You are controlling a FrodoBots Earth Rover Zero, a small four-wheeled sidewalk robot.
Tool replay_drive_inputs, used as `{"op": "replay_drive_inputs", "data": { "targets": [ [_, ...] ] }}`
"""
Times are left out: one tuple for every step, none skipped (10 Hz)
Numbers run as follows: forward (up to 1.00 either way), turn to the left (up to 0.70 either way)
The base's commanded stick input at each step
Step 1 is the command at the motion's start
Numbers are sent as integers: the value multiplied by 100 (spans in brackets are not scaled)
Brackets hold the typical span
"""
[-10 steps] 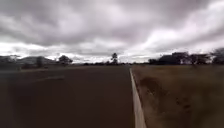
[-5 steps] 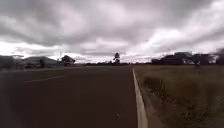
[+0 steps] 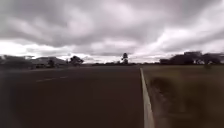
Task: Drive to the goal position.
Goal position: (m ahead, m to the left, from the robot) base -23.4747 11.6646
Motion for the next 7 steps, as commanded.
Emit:
{"op": "replay_drive_inputs", "data": {
  "targets": [
    [0,85],
    [0,85],
    [0,85],
    [0,85],
    [0,85],
    [0,85],
    [0,85]
  ]
}}
